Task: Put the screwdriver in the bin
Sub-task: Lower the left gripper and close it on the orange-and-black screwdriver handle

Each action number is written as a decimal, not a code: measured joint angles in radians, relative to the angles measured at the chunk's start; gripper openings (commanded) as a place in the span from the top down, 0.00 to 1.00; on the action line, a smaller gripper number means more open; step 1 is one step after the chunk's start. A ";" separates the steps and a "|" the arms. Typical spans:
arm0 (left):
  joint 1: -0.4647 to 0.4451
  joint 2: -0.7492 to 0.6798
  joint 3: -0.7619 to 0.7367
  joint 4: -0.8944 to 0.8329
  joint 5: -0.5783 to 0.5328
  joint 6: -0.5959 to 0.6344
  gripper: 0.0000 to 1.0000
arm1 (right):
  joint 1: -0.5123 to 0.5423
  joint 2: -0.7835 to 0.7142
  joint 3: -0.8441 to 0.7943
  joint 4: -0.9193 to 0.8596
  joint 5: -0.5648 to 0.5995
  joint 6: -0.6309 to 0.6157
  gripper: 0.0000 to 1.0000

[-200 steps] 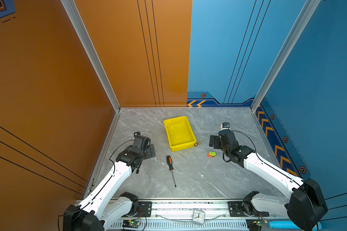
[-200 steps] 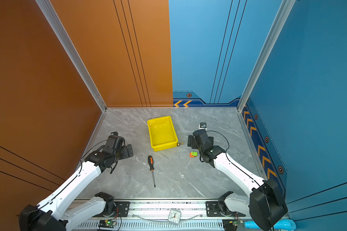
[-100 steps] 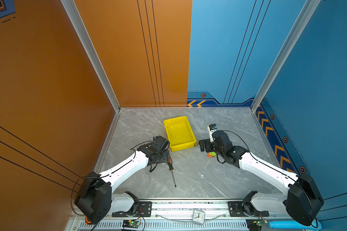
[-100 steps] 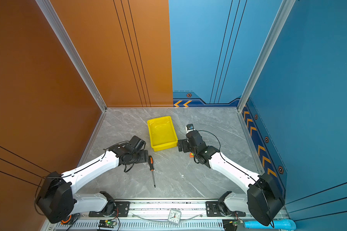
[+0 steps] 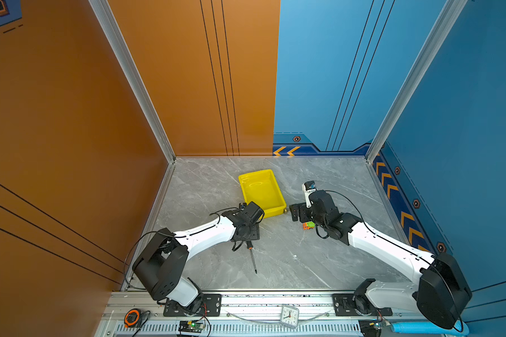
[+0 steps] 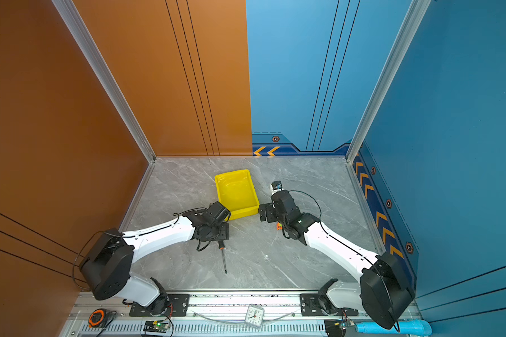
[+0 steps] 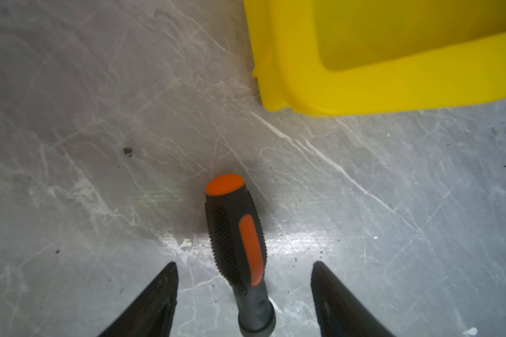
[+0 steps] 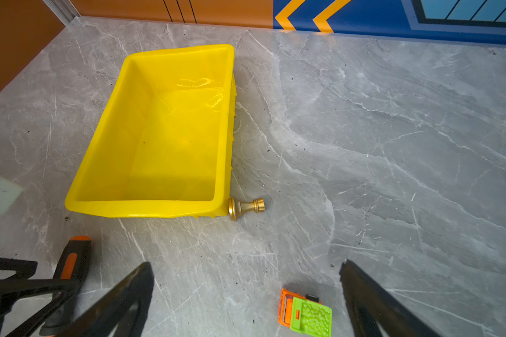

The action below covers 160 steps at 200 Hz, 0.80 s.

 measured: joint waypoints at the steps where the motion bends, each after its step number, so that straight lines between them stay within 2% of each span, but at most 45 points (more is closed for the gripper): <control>1: -0.001 0.002 0.001 0.000 0.000 0.000 0.29 | 0.000 0.000 0.000 0.000 0.000 0.000 0.00; 88: -0.027 0.080 0.012 0.004 -0.026 -0.039 0.47 | -0.036 -0.017 -0.035 0.012 -0.001 -0.008 0.00; 141: -0.047 0.127 0.021 -0.005 -0.056 -0.059 0.62 | -0.043 -0.017 -0.035 0.013 -0.002 -0.008 0.00; 160: -0.049 0.132 0.027 -0.010 -0.060 -0.068 0.71 | -0.043 -0.017 -0.035 0.013 -0.001 -0.010 0.00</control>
